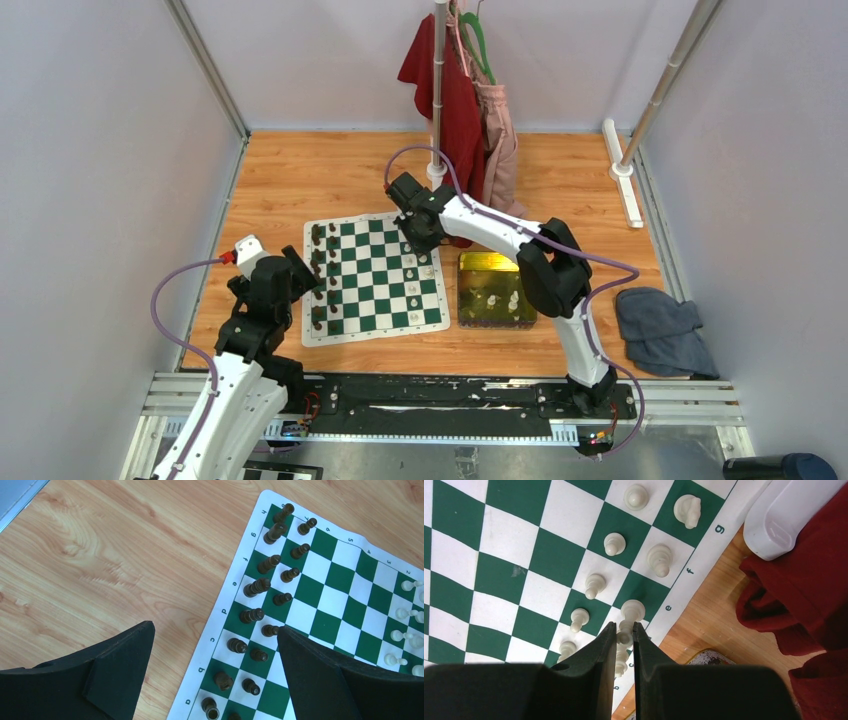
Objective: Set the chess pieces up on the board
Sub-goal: Place the chess piece on the chessboard.
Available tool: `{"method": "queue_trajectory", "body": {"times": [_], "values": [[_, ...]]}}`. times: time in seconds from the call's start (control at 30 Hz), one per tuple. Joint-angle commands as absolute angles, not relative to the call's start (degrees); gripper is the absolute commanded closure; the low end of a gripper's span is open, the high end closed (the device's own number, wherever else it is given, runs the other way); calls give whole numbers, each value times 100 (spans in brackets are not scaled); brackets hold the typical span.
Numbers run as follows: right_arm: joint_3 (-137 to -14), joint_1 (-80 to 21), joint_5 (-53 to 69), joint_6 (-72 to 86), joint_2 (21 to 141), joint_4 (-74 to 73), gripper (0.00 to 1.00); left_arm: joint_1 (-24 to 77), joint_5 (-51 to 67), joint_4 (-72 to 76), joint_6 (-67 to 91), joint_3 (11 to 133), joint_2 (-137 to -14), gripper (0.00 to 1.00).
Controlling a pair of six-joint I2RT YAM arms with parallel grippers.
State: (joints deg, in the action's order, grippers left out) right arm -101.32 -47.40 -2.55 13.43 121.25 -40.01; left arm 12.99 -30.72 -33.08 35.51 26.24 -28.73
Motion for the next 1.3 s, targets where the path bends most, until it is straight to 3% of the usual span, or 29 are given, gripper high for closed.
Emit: {"method": "queue_trajectory", "body": {"times": [0.0, 0.83, 1.27], "values": [[-10042, -4641, -179, 1237, 12291, -4036, 100, 1345, -3224, -3251, 3538, 2593, -2900, 0], [-9995, -4571, -144, 1238, 12366, -3955, 100, 1345, -3230, -3243, 3542, 2589, -2904, 0], [-9933, -4570, -156, 1221, 12349, -3946, 85, 1345, -3225, -3246, 3533, 2589, -2901, 0]]}}
